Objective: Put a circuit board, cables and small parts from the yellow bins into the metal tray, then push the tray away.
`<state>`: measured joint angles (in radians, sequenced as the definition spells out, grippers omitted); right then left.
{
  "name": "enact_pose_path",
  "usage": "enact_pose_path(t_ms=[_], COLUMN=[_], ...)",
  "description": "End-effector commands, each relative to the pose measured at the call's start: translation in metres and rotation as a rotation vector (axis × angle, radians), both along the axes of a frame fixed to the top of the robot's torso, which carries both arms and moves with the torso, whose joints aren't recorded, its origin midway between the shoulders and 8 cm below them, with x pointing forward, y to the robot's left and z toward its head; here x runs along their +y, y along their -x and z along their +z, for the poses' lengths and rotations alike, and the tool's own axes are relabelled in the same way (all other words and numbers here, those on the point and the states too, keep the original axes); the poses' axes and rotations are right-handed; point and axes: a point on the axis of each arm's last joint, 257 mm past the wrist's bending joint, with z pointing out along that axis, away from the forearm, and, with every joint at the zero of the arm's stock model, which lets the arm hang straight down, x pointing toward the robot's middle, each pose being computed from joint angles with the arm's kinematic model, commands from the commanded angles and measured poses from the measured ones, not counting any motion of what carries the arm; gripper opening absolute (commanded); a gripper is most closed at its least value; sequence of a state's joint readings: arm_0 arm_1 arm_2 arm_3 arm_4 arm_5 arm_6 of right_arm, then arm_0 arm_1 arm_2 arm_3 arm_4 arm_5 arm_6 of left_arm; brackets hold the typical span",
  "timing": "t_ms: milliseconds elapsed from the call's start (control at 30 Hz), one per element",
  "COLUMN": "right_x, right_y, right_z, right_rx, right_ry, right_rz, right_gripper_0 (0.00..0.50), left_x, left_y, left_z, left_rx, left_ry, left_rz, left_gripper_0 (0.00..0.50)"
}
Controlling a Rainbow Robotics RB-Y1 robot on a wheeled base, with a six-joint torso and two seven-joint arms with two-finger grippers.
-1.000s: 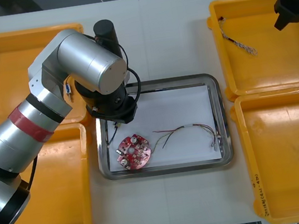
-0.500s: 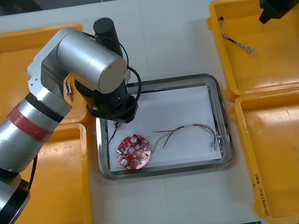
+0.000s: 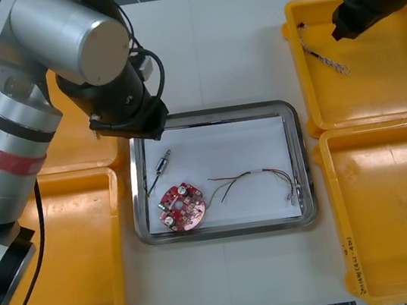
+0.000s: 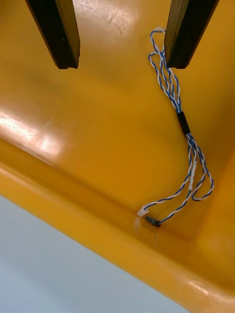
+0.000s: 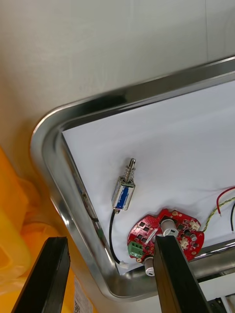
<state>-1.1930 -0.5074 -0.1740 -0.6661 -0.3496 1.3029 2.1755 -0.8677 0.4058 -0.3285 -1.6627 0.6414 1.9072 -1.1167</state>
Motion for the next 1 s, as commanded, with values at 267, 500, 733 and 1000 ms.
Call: enact_pose_path(t_ms=[267,500,733,1000], right_x=[0.045,0.053,0.043,0.047], right_y=[-0.021,-0.021,-0.022,-0.024], right_z=[0.011,-0.006,-0.030,-0.042], right_rx=[-0.062,-0.046,-0.050,-0.060], right_ry=[-0.097,-0.118,-0.117,-0.142], right_rz=[0.040,0.036,0.016,0.007], right_gripper_0=[0.500,0.500,0.500,0.500], left_x=[0.028,0.059,0.097,0.115], left_y=[-0.035,-0.045,-0.056,-0.070], left_z=[0.077,0.088,0.098,0.099], left_rx=[-0.142,-0.159,-0.168,-0.130], left_ry=[0.168,0.182,0.167,0.186], left_rz=[0.188,0.258,0.325,0.385], left_gripper_0=[0.500,0.500,0.500,0.500])
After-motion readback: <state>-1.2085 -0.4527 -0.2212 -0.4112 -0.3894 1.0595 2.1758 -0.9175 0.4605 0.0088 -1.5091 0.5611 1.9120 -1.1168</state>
